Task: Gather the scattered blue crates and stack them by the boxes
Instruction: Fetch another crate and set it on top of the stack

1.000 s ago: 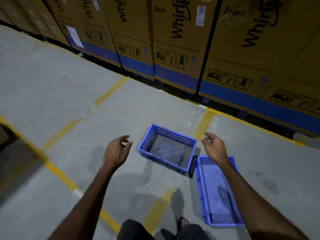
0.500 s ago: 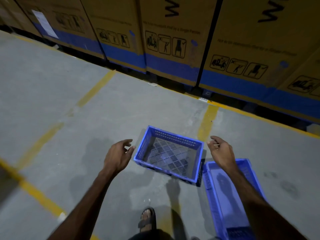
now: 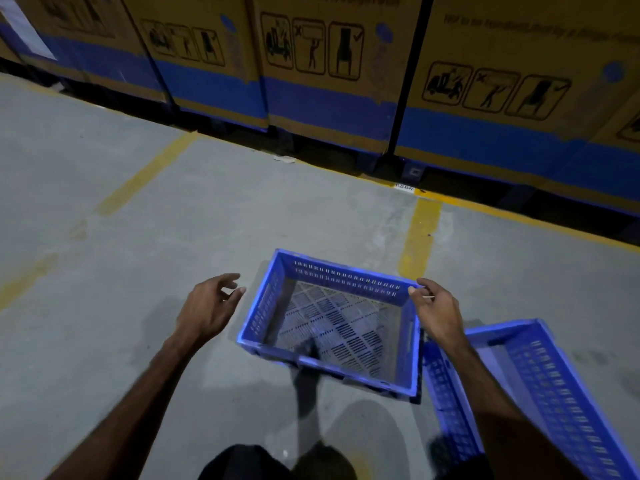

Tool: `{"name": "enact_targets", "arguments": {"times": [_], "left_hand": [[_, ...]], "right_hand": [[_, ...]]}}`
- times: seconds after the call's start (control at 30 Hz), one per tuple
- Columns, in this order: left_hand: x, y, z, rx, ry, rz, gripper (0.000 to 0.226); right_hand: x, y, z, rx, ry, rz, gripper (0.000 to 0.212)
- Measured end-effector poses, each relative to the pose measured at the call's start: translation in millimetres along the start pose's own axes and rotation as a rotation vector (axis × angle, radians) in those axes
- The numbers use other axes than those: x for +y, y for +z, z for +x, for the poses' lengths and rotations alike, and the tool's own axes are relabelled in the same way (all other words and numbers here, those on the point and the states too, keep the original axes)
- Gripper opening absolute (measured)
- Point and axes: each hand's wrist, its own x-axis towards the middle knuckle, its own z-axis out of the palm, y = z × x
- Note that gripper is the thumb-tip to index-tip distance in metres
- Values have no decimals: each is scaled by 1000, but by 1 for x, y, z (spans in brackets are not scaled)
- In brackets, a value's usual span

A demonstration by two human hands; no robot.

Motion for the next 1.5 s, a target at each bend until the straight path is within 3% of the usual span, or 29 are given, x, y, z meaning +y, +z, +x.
{"name": "enact_targets", "arguments": {"times": [0.3,0.53,0.83,0.93,1.03,1.23,1.5], "left_hand": [[-80,102,45,-1,23,49,36],[-117,148,66,18,-11,57,36],[-163,175,47,-5,-78,79,41],[-170,180,48,8,-60,86,54],[-174,187,52,1,-61,85,43],[-183,199,49,-59,-63,70,30],[-187,204,56,-57,-61,21,39]], "right_hand": [[107,62,43,90,69,47,34],[147,85,59,114,69,-1,34],[177,93,58,158,47,-75,27],[189,92,56,174,54,-109,28],[199,94,51,169,65,-143,17],[203,100,47,163,119,-209,19],[214,112,51,91,135,-184,31]]}}
